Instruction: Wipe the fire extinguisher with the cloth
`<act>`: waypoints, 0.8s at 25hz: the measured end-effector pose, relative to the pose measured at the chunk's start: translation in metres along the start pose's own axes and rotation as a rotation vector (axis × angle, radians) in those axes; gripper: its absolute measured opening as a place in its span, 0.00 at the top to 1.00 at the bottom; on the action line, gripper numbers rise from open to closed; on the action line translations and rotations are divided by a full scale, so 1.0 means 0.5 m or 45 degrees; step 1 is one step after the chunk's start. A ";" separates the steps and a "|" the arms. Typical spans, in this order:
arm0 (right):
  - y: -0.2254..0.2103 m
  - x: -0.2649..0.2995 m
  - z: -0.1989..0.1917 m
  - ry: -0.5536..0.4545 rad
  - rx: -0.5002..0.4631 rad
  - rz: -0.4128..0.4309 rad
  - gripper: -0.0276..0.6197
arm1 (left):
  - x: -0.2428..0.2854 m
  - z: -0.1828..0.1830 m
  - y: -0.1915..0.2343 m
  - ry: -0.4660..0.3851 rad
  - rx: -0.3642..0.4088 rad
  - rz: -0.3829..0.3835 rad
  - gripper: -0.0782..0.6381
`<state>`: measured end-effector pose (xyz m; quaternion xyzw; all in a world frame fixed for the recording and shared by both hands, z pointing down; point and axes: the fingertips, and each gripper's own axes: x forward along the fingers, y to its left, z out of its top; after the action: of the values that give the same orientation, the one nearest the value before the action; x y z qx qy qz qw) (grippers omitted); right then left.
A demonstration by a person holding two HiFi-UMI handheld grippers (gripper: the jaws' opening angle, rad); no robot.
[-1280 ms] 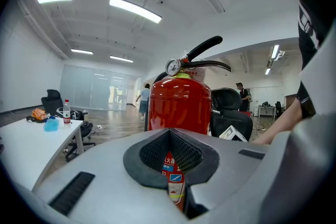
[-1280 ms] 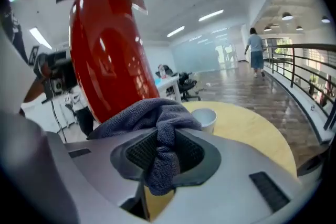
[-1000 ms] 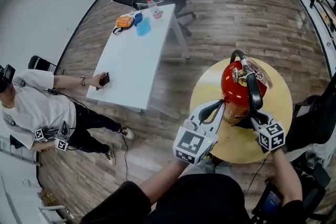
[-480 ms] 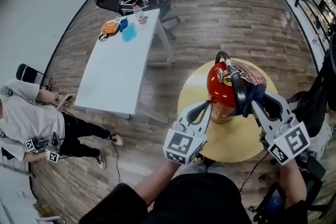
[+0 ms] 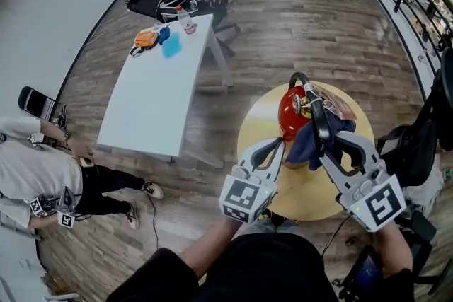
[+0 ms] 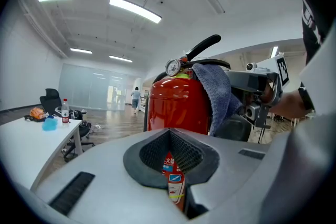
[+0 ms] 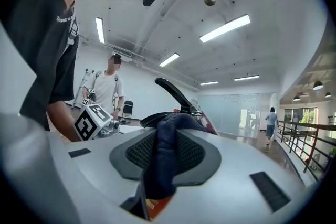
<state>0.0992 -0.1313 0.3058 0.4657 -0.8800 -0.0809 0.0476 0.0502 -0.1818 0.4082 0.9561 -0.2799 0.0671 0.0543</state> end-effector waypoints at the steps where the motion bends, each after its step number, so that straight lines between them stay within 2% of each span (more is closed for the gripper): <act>1: 0.006 -0.001 -0.002 -0.005 -0.018 -0.002 0.80 | -0.001 -0.001 0.000 -0.002 0.000 -0.001 0.86; 5: 0.038 -0.015 -0.047 0.016 -0.135 -0.003 0.80 | 0.000 -0.001 0.000 -0.003 -0.002 -0.014 0.86; 8: 0.069 -0.018 -0.171 0.222 -0.075 0.036 0.80 | -0.001 -0.004 -0.005 -0.004 0.003 -0.038 0.86; 12: 0.120 0.011 -0.300 0.321 -0.073 0.121 0.80 | -0.010 -0.017 0.005 0.015 -0.046 -0.025 0.86; 17: 0.170 0.028 -0.494 0.595 -0.056 0.256 0.80 | -0.023 -0.025 0.016 0.033 -0.035 -0.002 0.86; 20: 0.173 0.028 -0.503 0.613 -0.061 0.271 0.80 | -0.026 -0.034 0.018 0.043 -0.038 0.007 0.86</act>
<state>0.0608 -0.1197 0.5694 0.3750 -0.8852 0.0167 0.2749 0.0328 -0.1802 0.4235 0.9532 -0.2824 0.0792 0.0732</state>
